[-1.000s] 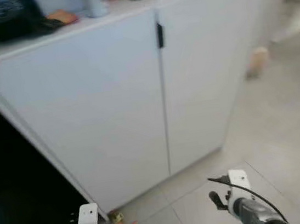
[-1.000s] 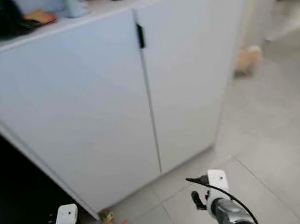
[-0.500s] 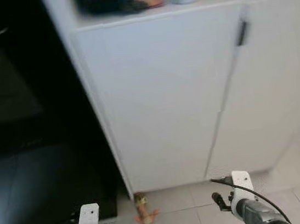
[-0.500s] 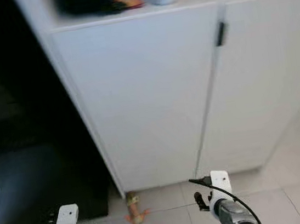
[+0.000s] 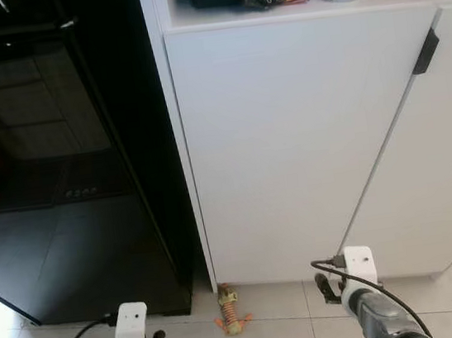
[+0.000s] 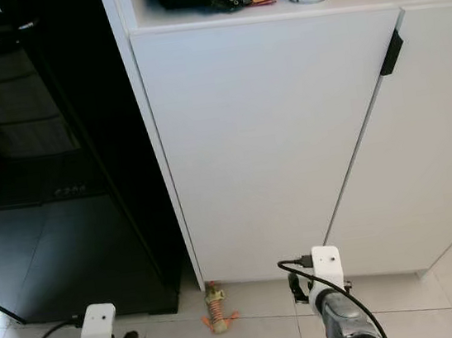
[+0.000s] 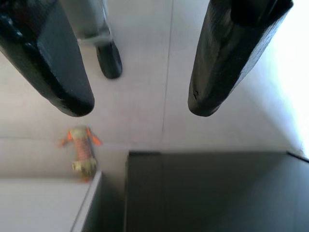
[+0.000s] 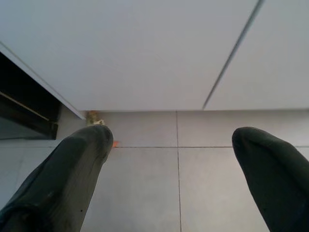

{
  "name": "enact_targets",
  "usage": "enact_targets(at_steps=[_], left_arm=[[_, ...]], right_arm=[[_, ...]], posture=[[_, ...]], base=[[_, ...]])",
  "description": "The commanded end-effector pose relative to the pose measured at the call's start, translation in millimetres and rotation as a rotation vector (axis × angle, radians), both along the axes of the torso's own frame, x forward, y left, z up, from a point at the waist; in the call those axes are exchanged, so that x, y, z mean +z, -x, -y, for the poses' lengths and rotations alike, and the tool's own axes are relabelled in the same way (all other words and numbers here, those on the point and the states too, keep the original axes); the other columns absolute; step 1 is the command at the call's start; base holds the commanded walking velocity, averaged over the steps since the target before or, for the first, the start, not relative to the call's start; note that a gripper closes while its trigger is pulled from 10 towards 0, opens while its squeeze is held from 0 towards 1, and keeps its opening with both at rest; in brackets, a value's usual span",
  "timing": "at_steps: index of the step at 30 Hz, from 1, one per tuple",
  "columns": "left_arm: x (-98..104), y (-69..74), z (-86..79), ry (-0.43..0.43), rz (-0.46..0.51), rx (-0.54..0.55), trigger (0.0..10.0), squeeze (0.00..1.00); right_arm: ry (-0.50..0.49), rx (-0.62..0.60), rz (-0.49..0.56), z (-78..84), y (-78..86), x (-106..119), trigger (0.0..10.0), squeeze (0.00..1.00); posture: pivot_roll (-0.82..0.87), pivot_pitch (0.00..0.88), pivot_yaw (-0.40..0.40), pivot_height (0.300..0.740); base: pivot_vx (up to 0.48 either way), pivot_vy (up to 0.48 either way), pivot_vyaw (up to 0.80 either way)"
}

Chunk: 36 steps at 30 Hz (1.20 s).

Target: Restocking fridge

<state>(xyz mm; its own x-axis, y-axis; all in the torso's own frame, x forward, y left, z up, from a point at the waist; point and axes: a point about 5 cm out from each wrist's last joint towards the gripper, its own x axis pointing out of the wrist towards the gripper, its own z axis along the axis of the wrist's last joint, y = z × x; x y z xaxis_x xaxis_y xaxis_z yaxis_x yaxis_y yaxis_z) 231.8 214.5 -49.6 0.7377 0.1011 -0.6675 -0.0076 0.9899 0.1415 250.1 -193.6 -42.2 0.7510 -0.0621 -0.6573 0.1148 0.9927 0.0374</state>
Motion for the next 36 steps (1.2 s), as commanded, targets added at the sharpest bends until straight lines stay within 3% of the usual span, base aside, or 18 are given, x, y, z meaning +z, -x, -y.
enact_targets(at_steps=[1, 15, 22, 26, 31, 32, 33, 35, 36], left_arm=[[-4.1, 7.6, -2.1, -0.011, -0.009, 0.007, 10.0, 0.0], [-16.3, 38.4, -1.2, -0.028, 0.031, -0.029, 10.0, 0.0], [-19.1, 49.0, -0.2, -0.056, 0.049, -0.077, 10.0, 0.0], [-19.4, 52.5, 1.4, -0.078, 0.068, -0.091, 10.0, 0.0], [-19.0, 56.3, 2.8, -0.097, 0.098, -0.102, 10.0, 0.0], [14.5, 26.9, -1.2, -0.101, 0.372, -0.141, 10.0, 0.0], [44.1, 11.4, 0.9, -0.105, 0.566, -0.171, 10.0, 0.0], [44.1, 11.4, 0.9, -0.105, 0.566, -0.171, 10.0, 0.0], [54.7, 7.2, 3.3, -0.112, 0.622, -0.185, 10.0, 0.0]], right_arm=[[-0.001, -0.034, 0.004, 0.6, 4.2, -2.5, 10.0, 0.0], [-0.021, -0.048, 0.065, 0.3, 36.6, -17.5, 10.0, 0.0], [0.002, -0.133, 0.09, 5.5, 51.4, -22.0, 10.0, 0.0], [0.047, -0.166, 0.281, 36.3, 97.8, -16.7, 10.0, 0.0], [0.077, -0.18, 0.357, 42.8, 109.2, -9.3, 10.0, 0.0], [0.082, -0.165, 0.4, 40.4, 107.9, -3.6, 10.0, 0.0], [0.087, -0.15, 0.439, 37.2, 105.1, 2.5, 10.0, 0.0], [0.087, -0.15, 0.439, 37.2, 105.1, 2.5, 10.0, 0.0], [0.089, -0.138, 0.458, 35.0, 103.6, 5.5, 10.0, 0.0]], posture=[[-0.23, 0.043, 0.012, 0.74], [-0.24, 0.049, -0.012, 0.74], [-0.26, 0.067, -0.005, 0.74], [-0.25, 0.074, -0.011, 0.74], [-0.25, 0.084, -0.014, 0.74], [-0.24, 0.086, -0.016, 0.74], [-0.25, 0.091, -0.016, 0.74], [-0.25, 0.091, -0.016, 0.74], [-0.25, 0.097, -0.017, 0.74]], base=[[0.0, 0.0, 0.0], [0.0, 0.0, 0.0], [0.0, 0.0, 0.0], [0.0, 0.0, 0.0], [0.0, 0.0, 0.0], [0.0, 0.0, 0.0], [0.0, 0.0, 0.0], [0.0, 0.0, 0.0], [0.0, 0.0, 0.0]])
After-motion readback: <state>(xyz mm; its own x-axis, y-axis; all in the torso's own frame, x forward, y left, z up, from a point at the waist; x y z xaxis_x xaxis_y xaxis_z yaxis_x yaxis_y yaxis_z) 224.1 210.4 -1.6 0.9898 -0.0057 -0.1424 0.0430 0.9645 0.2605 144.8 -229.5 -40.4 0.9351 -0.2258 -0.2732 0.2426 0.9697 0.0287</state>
